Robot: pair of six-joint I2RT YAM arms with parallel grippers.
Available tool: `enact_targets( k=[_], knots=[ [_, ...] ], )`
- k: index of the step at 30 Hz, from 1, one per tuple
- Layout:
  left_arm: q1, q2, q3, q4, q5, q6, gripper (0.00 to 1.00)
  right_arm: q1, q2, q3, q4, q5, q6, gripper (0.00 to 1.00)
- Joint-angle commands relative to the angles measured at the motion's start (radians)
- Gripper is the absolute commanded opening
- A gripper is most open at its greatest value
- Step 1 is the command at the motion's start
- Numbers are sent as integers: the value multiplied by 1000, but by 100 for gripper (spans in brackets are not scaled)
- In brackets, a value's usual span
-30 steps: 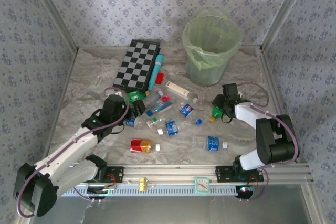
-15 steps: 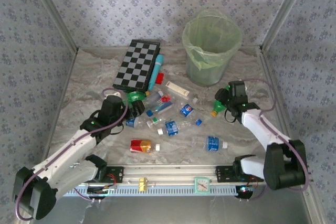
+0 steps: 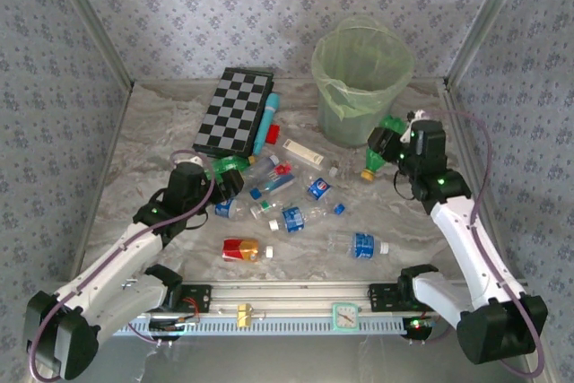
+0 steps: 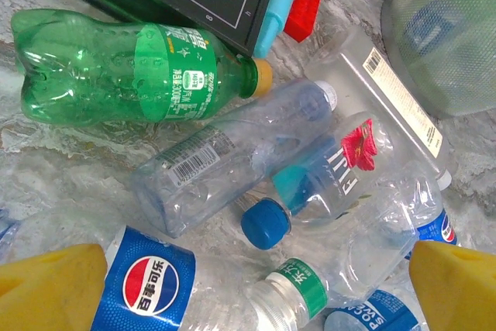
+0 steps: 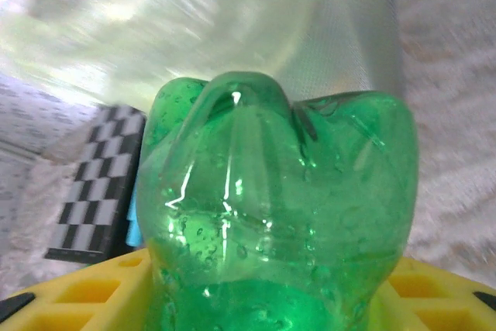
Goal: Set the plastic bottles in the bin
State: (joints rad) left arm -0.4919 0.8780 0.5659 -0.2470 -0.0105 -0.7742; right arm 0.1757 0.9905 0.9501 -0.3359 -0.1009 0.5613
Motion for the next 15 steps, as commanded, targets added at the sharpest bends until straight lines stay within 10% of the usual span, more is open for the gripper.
enact_targets(
  k=[1,15],
  knots=[
    [12,6,26,30,17,34,100,5,31,137,-51,-47,-71,52],
    [26,55,25,115,20,102,100,-31,473,689,-62,-27,-147,53]
  ],
)
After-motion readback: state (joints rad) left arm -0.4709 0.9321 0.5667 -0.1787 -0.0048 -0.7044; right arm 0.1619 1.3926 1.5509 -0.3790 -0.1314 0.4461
